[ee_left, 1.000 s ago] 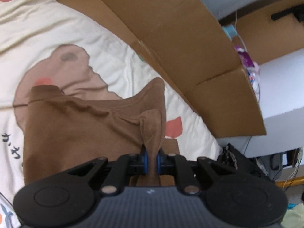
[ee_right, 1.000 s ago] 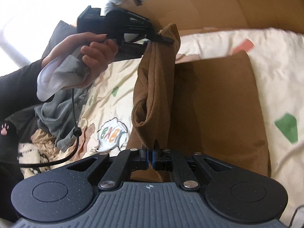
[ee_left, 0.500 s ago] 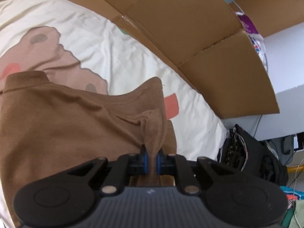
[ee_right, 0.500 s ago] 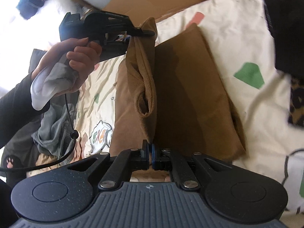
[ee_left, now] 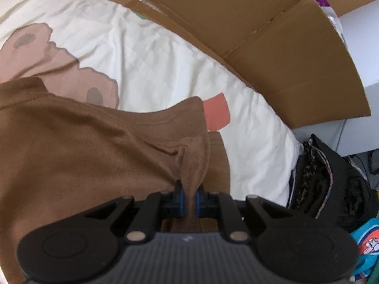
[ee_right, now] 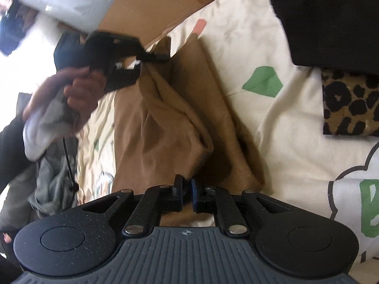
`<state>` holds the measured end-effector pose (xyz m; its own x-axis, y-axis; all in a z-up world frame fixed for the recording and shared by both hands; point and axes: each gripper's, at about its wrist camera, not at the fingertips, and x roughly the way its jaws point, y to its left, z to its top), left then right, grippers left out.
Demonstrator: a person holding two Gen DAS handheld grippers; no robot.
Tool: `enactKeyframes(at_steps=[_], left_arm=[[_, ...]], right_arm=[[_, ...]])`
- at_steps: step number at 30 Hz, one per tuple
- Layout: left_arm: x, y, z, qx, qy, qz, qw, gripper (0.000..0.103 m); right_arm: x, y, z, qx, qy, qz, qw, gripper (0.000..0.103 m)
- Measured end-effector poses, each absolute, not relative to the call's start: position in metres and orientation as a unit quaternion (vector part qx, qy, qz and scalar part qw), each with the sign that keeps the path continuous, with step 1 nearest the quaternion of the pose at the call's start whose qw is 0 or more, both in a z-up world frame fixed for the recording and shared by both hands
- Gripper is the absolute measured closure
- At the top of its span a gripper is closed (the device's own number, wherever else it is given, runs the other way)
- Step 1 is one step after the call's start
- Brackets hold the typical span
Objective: Fold clothes
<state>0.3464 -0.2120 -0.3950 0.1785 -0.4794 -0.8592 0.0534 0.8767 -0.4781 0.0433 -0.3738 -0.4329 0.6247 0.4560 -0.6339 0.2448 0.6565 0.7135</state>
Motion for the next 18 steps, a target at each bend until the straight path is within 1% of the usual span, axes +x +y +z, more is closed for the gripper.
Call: enactKeyframes(at_steps=[1,2,5,6,7,9,15,18], left_arm=[[0.347,-0.213,-0.395,-0.171,0.616,-0.178,0.748,0.093],[0.347,-0.214,-0.396,-0.169,0.616,-0.178,0.748,0.093],[0.347,-0.215,-0.395,-0.165,0.616,-0.177,0.750,0.093],[0.347,-0.215,-0.394,-0.165,0.616,-0.176,0.750,0.093],[0.346,-0.215,-0.393,-0.166,0.615,-0.175,0.751,0.093],[0.346,-0.216,-0.391,-0.167,0.612,-0.173,0.754,0.093],[0.341,-0.213,-0.380,-0.184,0.597,-0.178,0.760,0.093],[0.336,-0.223,-0.379,-0.170,0.599,-0.189,0.760,0.093]], right_arm=[[0.044,-0.377,-0.436,0.420,0.425,0.060,0.800,0.073],[0.044,-0.380,-0.439,0.431,0.422,0.054,0.796,0.071],[0.046,-0.383,-0.448,0.453,0.412,0.044,0.789,0.071],[0.046,-0.384,-0.451,0.460,0.408,0.041,0.788,0.085],[0.047,-0.383,-0.449,0.465,0.403,0.040,0.787,0.103],[0.045,-0.386,-0.446,0.477,0.385,0.039,0.789,0.103],[0.029,-0.388,-0.435,0.481,0.370,0.048,0.793,0.103],[0.020,-0.390,-0.429,0.490,0.366,0.047,0.790,0.103]])
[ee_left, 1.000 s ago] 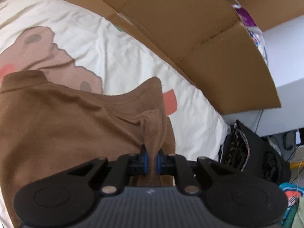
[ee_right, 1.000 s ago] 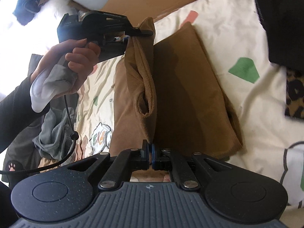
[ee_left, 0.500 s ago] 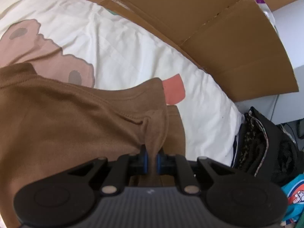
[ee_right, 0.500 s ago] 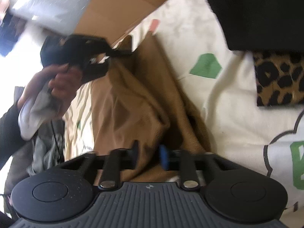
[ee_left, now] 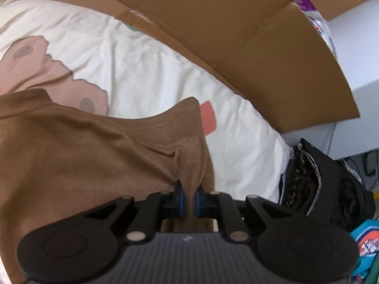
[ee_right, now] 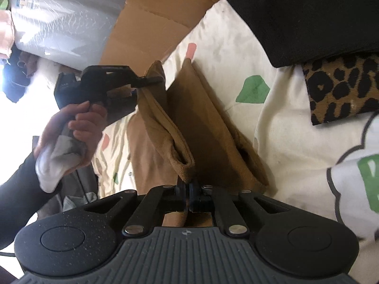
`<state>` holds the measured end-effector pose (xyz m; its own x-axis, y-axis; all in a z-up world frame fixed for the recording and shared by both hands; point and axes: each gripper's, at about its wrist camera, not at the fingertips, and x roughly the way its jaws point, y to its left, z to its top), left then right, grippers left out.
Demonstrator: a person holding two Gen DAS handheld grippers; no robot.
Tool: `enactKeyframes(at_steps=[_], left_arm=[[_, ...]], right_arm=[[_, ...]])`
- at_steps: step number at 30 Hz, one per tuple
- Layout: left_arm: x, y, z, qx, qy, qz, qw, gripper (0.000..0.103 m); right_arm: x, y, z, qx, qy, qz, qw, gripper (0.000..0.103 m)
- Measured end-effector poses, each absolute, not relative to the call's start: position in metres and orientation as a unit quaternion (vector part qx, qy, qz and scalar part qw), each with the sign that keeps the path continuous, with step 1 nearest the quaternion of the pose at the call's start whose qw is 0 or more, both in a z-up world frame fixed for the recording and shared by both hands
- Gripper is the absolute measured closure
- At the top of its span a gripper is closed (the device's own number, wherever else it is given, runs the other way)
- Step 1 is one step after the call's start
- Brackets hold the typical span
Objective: Fold clothes
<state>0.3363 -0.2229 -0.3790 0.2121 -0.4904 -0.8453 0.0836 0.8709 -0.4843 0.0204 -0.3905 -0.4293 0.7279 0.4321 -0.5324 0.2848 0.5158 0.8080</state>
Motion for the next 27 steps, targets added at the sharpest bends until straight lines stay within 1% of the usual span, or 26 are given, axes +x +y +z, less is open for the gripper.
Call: enactKeyframes(at_steps=[4,9,18,21,23,27], left_arm=[[0.334,-0.238,-0.388,-0.147,0.609,-0.186,0.757,0.093],[0.335,-0.247,-0.403,-0.144,0.617,-0.169,0.755,0.093],[0.340,-0.263,-0.410,-0.120,0.620,-0.166,0.757,0.091],[0.345,-0.270,-0.410,-0.110,0.622,-0.178,0.754,0.085],[0.347,-0.275,-0.406,-0.103,0.619,-0.194,0.754,0.075],[0.348,-0.269,-0.391,-0.110,0.600,-0.211,0.764,0.074]], right_arm=[[0.011,-0.394,-0.438,0.502,0.378,0.029,0.777,0.103],[0.009,-0.398,-0.448,0.509,0.389,0.012,0.768,0.103],[0.003,-0.402,-0.455,0.510,0.396,-0.013,0.764,0.103],[0.001,-0.402,-0.460,0.512,0.399,-0.020,0.761,0.103],[0.000,-0.402,-0.464,0.514,0.401,-0.023,0.758,0.103],[0.003,-0.401,-0.467,0.514,0.403,-0.025,0.757,0.103]])
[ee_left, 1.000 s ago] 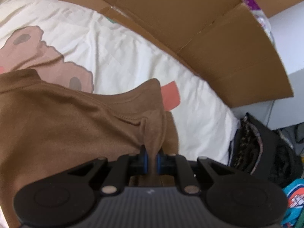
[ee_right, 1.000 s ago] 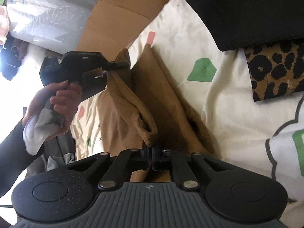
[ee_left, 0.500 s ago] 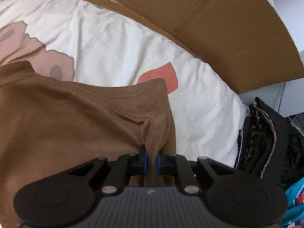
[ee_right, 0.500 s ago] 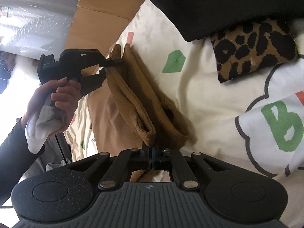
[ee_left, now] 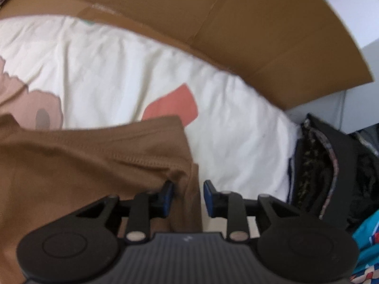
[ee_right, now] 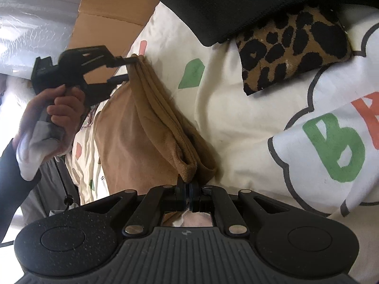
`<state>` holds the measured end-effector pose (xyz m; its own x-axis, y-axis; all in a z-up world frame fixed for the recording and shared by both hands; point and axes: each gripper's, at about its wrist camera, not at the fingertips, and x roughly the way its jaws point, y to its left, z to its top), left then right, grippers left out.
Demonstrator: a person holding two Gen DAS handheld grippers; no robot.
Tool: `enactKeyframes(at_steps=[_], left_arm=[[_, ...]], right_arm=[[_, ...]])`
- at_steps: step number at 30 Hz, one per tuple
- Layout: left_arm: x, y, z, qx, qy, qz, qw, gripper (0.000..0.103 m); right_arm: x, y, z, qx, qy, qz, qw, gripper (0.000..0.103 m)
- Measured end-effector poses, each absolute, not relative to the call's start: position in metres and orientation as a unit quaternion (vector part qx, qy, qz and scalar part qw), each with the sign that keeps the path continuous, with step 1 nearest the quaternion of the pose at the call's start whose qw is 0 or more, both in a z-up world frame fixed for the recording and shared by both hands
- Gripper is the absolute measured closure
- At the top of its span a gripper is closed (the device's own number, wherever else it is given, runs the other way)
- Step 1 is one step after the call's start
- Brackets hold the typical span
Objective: Fold clothes
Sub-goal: 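Open both tools and release the folded shirt onto the sheet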
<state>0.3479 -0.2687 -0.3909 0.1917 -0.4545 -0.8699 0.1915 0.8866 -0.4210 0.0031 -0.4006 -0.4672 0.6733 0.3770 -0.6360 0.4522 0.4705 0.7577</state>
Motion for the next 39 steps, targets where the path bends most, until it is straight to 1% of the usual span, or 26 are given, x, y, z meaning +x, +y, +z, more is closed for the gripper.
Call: enactKeyframes(at_steps=[3,4,5,7,12,14,16,17,19,21,29,35,39], left_arm=[[0.349,-0.261,-0.382,-0.102,0.589,-0.217,0.772,0.075],[0.349,-0.258,-0.379,-0.096,0.587,-0.218,0.774,0.077],[0.348,-0.256,-0.378,-0.088,0.587,-0.218,0.775,0.082],[0.346,-0.253,-0.380,-0.071,0.589,-0.219,0.775,0.086],[0.335,-0.259,-0.392,-0.047,0.591,-0.239,0.769,0.087],[0.332,-0.263,-0.396,-0.042,0.586,-0.244,0.772,0.087],[0.335,-0.266,-0.405,-0.051,0.591,-0.239,0.769,0.087],[0.337,-0.267,-0.409,-0.056,0.594,-0.235,0.767,0.087],[0.339,-0.270,-0.414,-0.056,0.596,-0.231,0.767,0.089],[0.339,-0.276,-0.416,-0.045,0.595,-0.232,0.768,0.091],[0.346,-0.274,-0.421,-0.056,0.608,-0.229,0.758,0.090],[0.341,-0.271,-0.403,-0.040,0.593,-0.246,0.765,0.092],[0.329,-0.263,-0.389,-0.046,0.579,-0.271,0.768,0.092]], right_arm=[[0.003,-0.401,-0.468,0.513,0.405,-0.024,0.756,0.103],[0.003,-0.402,-0.468,0.512,0.406,-0.024,0.756,0.103],[0.005,-0.402,-0.467,0.510,0.408,-0.023,0.757,0.103],[0.007,-0.402,-0.464,0.503,0.411,-0.023,0.760,0.101],[0.004,-0.405,-0.451,0.472,0.413,-0.029,0.778,0.097],[0.003,-0.406,-0.445,0.459,0.414,-0.034,0.786,0.093],[0.004,-0.406,-0.439,0.445,0.415,-0.038,0.793,0.083],[0.005,-0.406,-0.437,0.438,0.416,-0.040,0.796,0.081],[0.008,-0.407,-0.433,0.427,0.417,-0.043,0.801,0.066],[0.010,-0.408,-0.429,0.418,0.417,-0.047,0.806,0.060],[0.035,-0.411,-0.414,0.374,0.405,-0.045,0.833,0.060],[0.071,-0.414,-0.402,0.344,0.410,-0.007,0.845,0.062],[0.092,-0.407,-0.414,0.307,0.435,-0.001,0.847,0.062]])
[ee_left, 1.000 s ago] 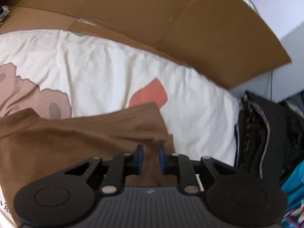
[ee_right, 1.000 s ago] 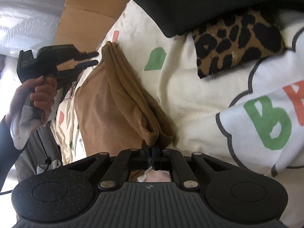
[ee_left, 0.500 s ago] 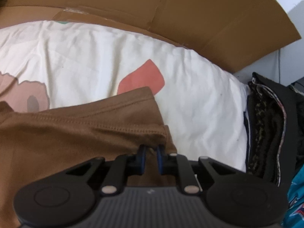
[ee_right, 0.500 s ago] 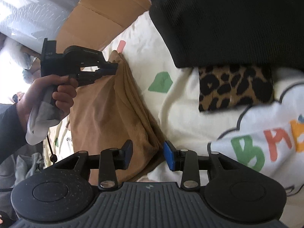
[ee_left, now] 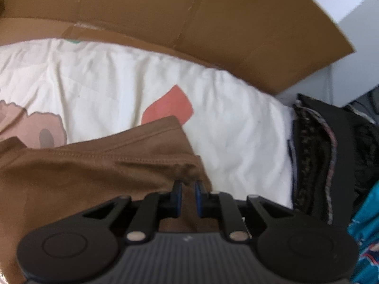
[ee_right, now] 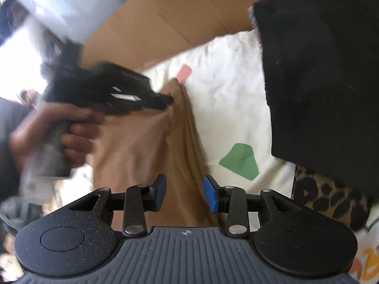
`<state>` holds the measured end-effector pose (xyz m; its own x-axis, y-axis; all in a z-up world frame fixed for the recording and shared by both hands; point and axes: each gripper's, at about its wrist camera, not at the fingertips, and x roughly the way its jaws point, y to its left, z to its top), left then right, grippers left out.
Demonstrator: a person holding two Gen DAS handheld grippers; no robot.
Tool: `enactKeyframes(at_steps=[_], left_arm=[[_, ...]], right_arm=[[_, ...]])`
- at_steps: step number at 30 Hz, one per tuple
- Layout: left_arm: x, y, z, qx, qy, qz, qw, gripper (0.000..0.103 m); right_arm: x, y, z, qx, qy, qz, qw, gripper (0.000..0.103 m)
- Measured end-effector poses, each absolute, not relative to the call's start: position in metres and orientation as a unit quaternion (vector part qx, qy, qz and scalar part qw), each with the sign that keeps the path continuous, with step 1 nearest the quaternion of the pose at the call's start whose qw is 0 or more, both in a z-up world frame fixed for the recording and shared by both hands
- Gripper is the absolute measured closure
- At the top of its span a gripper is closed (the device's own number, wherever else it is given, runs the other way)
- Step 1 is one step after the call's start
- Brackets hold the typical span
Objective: Fold clothes
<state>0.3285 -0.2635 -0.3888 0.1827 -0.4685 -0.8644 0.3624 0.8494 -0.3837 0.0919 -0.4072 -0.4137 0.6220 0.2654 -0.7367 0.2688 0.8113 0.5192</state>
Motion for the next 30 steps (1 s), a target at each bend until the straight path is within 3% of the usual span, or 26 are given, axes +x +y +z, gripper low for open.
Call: enactKeyframes(at_steps=[8,12,22,30], left_arm=[[0.286,-0.259,-0.393,-0.017,0.576,-0.324,0.750,0.092],[0.279,-0.262,-0.408,0.005,0.583,-0.326,0.744,0.092],[0.303,-0.207,-0.375,0.011,0.558,-0.303,0.773,0.091],[0.320,-0.162,-0.378,0.023,0.552,-0.250,0.795,0.091]], right_arm=[[0.114,-0.403,-0.441,0.304,0.457,-0.002,0.836,0.062],[0.113,-0.410,-0.455,0.313,0.471,-0.022,0.824,0.069],[0.106,-0.414,-0.462,0.327,0.467,-0.023,0.821,0.069],[0.109,-0.414,-0.461,0.323,0.471,-0.023,0.820,0.069]])
